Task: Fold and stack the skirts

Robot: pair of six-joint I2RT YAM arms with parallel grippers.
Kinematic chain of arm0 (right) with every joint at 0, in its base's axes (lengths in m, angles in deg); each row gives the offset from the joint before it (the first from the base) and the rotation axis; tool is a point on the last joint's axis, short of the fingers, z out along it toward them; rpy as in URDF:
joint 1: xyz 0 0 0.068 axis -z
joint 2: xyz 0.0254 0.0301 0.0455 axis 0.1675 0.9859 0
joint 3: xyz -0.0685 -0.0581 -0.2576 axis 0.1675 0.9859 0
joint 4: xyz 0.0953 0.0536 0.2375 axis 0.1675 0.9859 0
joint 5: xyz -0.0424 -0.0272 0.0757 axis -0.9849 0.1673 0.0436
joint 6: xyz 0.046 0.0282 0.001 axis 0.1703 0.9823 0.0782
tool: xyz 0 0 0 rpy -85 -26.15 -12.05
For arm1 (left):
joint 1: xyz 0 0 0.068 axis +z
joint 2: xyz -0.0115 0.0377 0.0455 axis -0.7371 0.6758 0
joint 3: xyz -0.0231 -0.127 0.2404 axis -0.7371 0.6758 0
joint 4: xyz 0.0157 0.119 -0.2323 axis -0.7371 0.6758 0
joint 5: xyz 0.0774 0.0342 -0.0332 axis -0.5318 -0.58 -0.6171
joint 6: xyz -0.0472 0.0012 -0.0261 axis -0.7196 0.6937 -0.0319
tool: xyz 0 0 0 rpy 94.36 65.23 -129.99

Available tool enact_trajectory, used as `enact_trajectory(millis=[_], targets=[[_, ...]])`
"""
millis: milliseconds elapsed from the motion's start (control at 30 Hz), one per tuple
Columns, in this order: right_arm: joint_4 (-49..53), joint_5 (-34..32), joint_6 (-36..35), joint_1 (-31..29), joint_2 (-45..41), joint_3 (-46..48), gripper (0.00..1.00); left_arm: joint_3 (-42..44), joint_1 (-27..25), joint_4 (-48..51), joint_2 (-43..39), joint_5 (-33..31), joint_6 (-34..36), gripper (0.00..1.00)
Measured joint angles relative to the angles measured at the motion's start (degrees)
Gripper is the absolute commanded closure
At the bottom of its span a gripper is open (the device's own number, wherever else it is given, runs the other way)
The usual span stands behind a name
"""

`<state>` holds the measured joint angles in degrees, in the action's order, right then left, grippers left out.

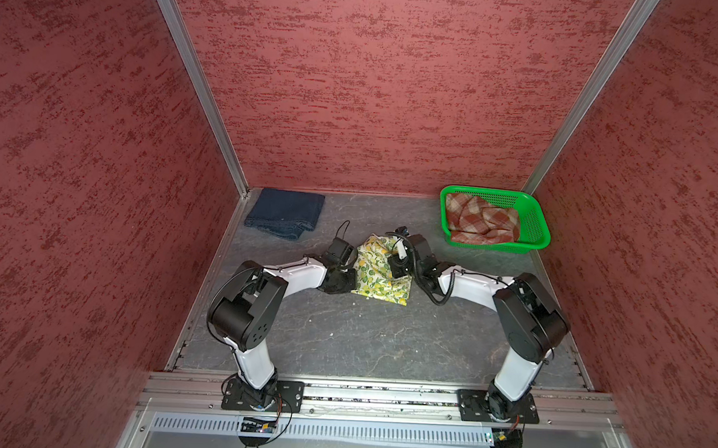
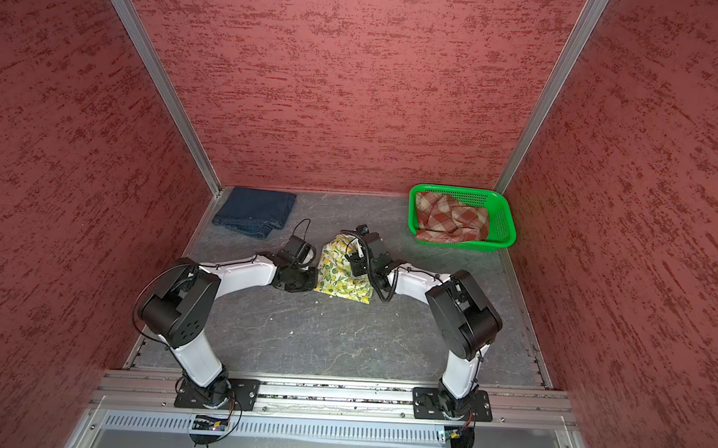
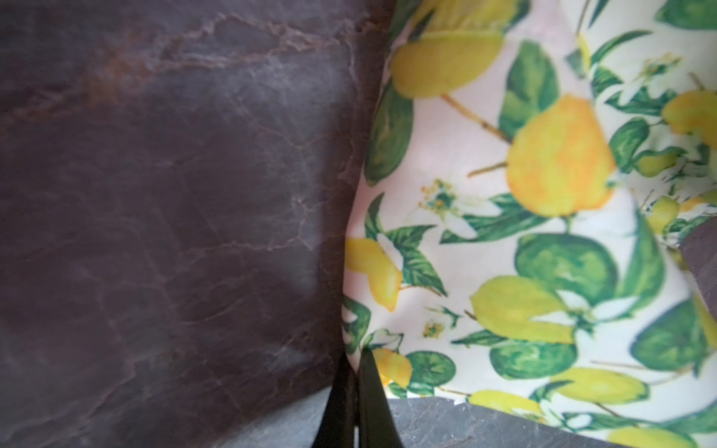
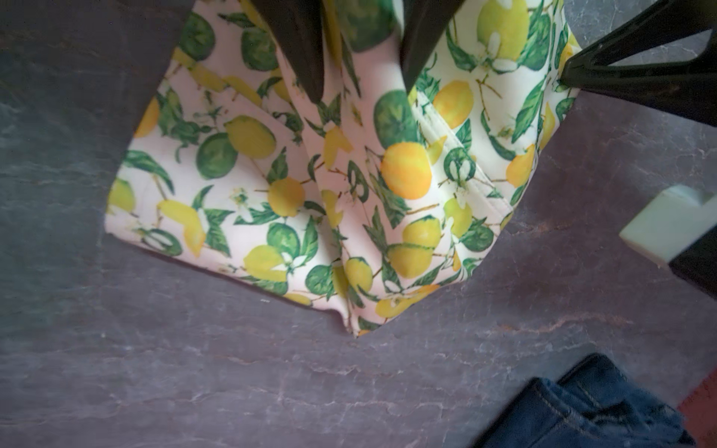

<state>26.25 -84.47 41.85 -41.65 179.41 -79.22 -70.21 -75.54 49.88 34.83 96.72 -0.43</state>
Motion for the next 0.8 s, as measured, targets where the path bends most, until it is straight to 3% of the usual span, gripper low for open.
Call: enact_trajectory(millis=[133,200,400,467,533,567,700,800], targets=[[-0.2,4.3,2.6,5.9,-0.7,-0.1,0.32,-0.1,0.0,0.0,0.1,0.0,0.1,1.00],[0.3,5.0,3.5,8.3,-0.7,-0.2,0.24,-0.2,0.1,0.0,0.1,0.0,0.3,1.00],[2.5,3.0,3.5,11.3,-0.8,-3.4,0.22,-0.8,0.1,0.9,0.3,0.0,0.4,0.97],[2.9,3.1,3.4,11.1,-1.8,-3.5,0.23,-1.1,0.1,1.4,0.4,-0.1,0.6,0.82],[3.3,3.5,3.3,10.7,-3.3,-3.4,0.24,-1.4,0.0,1.8,0.1,-0.2,1.0,0.54],[3.3,3.7,3.4,10.5,-4.1,-3.2,0.24,-1.4,0.0,1.9,-0.4,-0.2,0.8,0.46],[3.2,3.8,3.2,9.4,-8.0,-1.4,0.24,-0.9,-0.4,4.8,-3.6,-2.1,1.3,0.32],[3.1,3.8,2.8,8.4,-9.8,0.5,0.24,-0.5,-1.1,6.1,-8.5,-4.1,1.9,0.28]])
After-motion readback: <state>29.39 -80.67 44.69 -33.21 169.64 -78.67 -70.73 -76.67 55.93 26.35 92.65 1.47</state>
